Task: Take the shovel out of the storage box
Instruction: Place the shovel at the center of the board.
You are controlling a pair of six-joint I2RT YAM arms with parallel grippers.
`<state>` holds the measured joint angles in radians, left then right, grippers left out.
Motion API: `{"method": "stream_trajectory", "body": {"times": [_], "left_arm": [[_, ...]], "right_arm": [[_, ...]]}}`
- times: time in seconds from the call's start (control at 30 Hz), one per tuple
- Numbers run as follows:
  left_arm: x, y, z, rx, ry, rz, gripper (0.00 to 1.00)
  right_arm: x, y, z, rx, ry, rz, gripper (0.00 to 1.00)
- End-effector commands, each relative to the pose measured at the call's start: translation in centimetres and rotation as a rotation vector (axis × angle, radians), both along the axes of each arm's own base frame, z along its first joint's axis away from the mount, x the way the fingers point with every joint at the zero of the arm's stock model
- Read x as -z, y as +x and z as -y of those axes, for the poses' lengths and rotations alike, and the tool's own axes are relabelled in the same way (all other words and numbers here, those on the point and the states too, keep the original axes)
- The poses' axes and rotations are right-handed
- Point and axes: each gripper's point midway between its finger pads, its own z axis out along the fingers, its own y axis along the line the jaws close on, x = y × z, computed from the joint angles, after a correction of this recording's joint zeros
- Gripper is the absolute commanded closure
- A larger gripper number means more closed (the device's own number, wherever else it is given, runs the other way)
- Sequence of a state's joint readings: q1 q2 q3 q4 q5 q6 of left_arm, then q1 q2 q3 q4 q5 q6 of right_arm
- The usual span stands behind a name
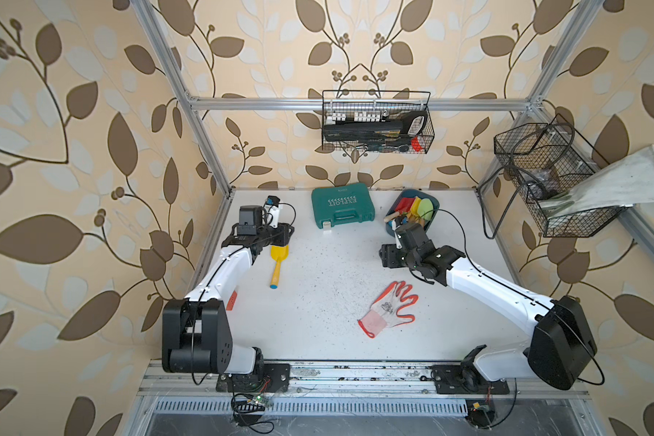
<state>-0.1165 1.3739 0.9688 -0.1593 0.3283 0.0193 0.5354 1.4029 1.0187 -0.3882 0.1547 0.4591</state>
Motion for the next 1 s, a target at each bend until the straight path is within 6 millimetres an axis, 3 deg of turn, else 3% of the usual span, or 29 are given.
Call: {"method": "stream_trajectory", "body": {"times": [0.0,0.13,0.3,0.4,0.5,0.6,0.8,0.97], "left_arm": [[-1.8,-1.7,4.0,0.110,-0.088,0.073,0.49],[-2.5,-4.1,7.3,0.203,-0.174,0.097,0.49],[-3.1,-6.2,9.7,0.244,-0.248,0.092,0.49],[-3.3,-7.1,10.2,0.237,-0.278,0.067,0.47],[-3.2,-7.8,10.6,0.236,-0.319,0.029,0.47],[-3.2,-8.5,11.2,0.254,-0.325,0.028,0.48],[-2.9,-8.7,11.3,0.250,-0.316,0.004,0.47],[-2.2,-8.5,11.4,0.246,-0.308,-0.031,0.47]], "right_arm": [[-1.0,1.0,1.9,0.056,0.092,-0.002,0.30],[-1.5,3.0,4.4,0.136,0.150,-0.029,0.31],[-1.4,6.7,5.8,0.206,0.265,-0.078,0.31],[-0.7,9.2,5.3,0.217,0.331,-0.118,0.33],[0.3,11.5,4.9,0.237,0.363,-0.151,0.44],[1.0,13.3,4.4,0.259,0.390,-0.180,0.44],[2.9,16.1,4.4,0.346,0.499,-0.211,0.44],[4.8,17.2,4.9,0.425,0.554,-0.240,0.49]]}}
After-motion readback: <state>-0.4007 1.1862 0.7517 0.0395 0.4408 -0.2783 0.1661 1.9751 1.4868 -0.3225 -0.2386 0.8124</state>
